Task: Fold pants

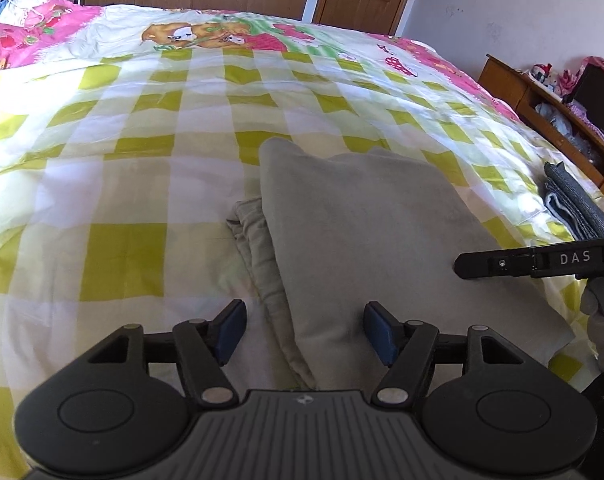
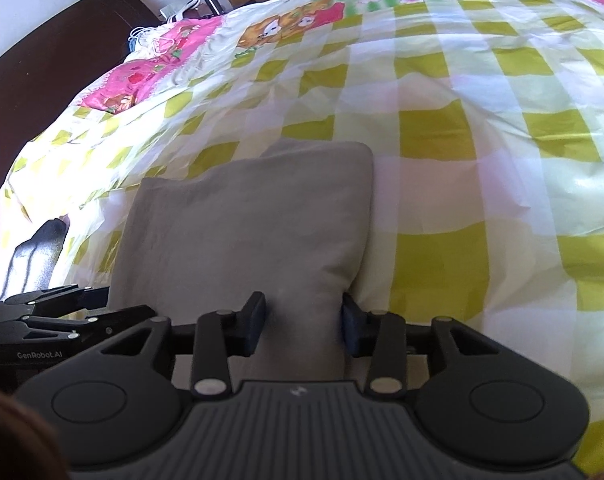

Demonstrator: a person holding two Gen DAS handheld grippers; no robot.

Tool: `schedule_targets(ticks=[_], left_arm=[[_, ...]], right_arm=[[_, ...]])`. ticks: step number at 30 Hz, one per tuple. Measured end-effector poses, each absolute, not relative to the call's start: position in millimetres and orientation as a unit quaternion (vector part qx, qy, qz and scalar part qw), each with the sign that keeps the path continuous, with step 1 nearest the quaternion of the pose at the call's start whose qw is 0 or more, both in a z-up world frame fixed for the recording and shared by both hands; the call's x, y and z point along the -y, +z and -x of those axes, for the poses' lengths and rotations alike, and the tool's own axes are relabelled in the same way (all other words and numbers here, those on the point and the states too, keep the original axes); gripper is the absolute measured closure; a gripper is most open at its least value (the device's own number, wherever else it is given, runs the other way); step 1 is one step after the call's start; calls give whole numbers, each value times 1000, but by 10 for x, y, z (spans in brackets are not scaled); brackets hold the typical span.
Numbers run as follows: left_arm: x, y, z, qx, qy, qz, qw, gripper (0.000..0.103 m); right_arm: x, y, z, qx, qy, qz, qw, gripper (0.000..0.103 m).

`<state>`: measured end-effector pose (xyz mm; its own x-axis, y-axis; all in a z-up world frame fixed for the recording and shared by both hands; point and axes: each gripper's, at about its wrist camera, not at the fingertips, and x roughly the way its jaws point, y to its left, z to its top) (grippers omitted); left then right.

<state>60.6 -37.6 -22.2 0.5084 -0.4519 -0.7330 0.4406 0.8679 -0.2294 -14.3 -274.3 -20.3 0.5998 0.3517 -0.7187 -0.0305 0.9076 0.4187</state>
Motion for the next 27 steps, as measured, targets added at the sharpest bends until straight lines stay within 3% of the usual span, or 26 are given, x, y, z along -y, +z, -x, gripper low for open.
schedule_targets(ticks=[7,9,13,15,20,27], left_arm=[[582,-267,-721,-420,-263,-6,869,21],[580,-262,-683,-415,-269,-3,869,26],[606,-247,-676,-412,-272,15,870,41],[662,-209,-672,-408,-280,15,869,46],[961,-102,-743,-399,-315,15,861,55],[1718,-117,-935,-380,-353,-15,855,55]], right_arm=[[2701,-254,45,-441,113,-179,872,61],[2709,-265,20,-442,112,-189,870,62],[2711,-245,32,-440,108,-192,871,87],[2736,-193,42,-437,105,-196,872,91],[2926,35,101,-422,90,-178,885,93],[3413,197,112,-415,0,-134,900,93]])
